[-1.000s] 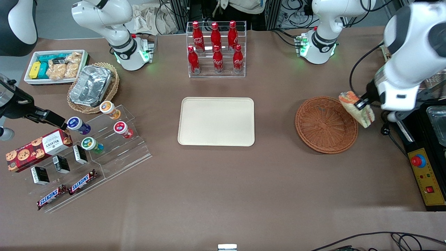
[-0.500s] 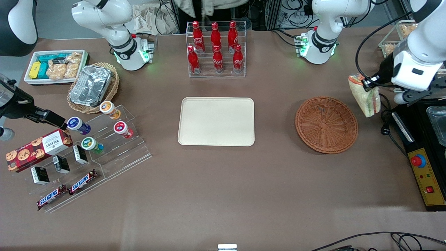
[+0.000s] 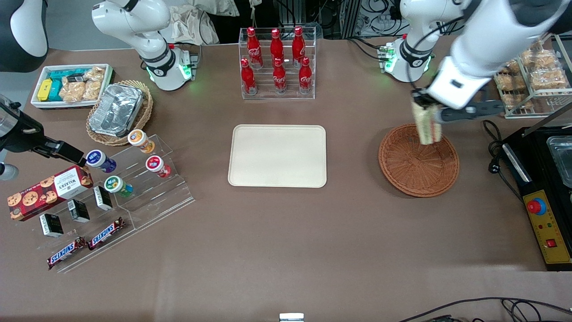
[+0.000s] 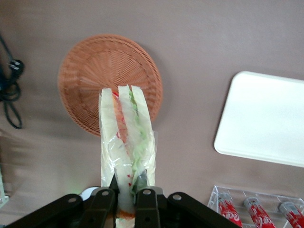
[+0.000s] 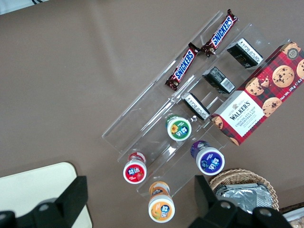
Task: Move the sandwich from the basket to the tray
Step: 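Carry the sandwich with the left gripper over to the cream tray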
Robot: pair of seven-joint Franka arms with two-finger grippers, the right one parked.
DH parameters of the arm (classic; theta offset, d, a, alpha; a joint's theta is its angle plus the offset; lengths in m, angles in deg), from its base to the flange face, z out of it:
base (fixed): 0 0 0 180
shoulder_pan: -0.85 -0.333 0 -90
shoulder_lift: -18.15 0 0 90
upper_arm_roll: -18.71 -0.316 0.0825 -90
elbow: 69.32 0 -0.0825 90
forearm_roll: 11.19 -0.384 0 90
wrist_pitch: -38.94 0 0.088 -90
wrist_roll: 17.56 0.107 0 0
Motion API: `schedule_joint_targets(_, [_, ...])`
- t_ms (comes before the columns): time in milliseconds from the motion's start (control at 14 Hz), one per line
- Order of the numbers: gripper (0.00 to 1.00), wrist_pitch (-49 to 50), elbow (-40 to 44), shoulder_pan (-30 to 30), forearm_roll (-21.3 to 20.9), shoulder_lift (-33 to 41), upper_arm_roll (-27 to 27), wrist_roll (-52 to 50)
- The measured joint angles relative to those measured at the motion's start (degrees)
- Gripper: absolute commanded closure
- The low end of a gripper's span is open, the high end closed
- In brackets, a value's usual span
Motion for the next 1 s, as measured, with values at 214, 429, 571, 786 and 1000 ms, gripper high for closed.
schedule_joint_targets(214, [1.00,-2.3,0.0,2.0,2.0,-3.5,3.6,-1.1])
schedule_joint_targets(429, [1.00,-6.4,0.0,3.2,5.0,-6.6,4.6,-6.6])
schedule_joint_targets(571, [1.00,-8.4,0.0,3.2,5.1,-8.1,5.5,-8.5])
schedule_joint_targets(786, [1.00,-12.0,-1.3,3.2,5.2,-9.3,6.5,-8.3])
schedule_joint_targets(1000, [1.00,-18.7,-3.8,3.3,4.8,-10.9,10.1,-7.1])
